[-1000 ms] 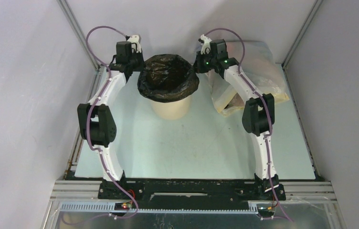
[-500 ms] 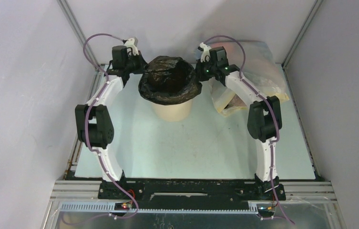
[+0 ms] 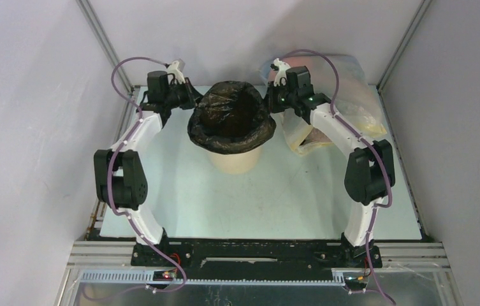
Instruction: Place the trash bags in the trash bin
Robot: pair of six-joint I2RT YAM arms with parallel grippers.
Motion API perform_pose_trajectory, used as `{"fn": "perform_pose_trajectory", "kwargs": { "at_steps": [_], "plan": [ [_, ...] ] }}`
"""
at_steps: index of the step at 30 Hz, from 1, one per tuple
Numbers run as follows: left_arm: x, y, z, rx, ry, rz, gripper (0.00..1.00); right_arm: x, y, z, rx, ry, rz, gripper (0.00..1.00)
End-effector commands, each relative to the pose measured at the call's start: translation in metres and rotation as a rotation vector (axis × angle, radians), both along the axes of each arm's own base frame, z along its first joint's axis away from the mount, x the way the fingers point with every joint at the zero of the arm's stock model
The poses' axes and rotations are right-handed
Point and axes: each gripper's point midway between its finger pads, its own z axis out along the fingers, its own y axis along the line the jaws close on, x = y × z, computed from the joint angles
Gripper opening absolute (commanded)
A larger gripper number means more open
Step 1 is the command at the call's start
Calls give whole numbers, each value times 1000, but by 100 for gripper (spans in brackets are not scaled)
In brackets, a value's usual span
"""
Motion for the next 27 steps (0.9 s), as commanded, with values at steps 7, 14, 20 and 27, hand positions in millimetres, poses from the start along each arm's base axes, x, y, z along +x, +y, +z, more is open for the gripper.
{"fn": "perform_pose_trajectory", "kwargs": {
  "at_steps": [7,14,20,27],
  "plan": [
    [-10,13,36,-149,17,25,1,-4,4,22,1,15,7,0],
    [-12,14,28,-163,45,15,1,-2,5,13,-9,36,8,0],
    [-12,15,2,-153,97,22,1,-1,7,0,-19,65,13,0],
    [-10,17,-18,-144,120,32,0,-1,9,-21,-42,109,10,0]
  ]
}}
